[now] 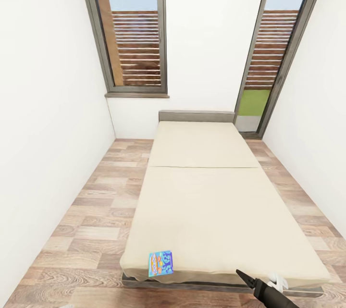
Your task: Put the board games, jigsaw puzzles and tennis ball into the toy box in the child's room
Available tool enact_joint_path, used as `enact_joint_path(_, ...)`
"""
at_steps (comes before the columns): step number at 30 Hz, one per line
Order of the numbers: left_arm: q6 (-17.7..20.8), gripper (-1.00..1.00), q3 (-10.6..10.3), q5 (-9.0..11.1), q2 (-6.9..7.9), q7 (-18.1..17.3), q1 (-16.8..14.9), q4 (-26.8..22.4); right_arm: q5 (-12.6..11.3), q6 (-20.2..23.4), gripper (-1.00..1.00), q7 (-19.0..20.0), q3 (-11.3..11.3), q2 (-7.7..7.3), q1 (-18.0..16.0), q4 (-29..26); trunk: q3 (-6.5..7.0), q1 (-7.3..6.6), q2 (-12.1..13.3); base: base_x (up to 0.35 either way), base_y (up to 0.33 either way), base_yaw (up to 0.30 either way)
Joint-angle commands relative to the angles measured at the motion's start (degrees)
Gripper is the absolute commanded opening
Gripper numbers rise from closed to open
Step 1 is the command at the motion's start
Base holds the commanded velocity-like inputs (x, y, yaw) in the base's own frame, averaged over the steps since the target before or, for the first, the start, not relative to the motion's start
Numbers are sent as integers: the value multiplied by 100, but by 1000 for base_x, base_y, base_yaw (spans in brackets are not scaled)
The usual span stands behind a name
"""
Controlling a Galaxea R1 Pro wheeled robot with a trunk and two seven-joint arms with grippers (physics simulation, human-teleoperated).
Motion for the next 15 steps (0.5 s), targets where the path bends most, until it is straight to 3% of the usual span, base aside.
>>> enact_joint_path(1, -17, 100, -49, 41, 0, 9, -5, 3, -49, 48, 100, 11, -8, 0, -2, -1, -11, 3, -11, 0, 0, 0)
enact_joint_path(15, 15, 100, -50, 44, 44, -51, -5, -20, -4, 17, 100, -2, 1, 24, -6, 178, -11, 3, -11, 0, 0, 0)
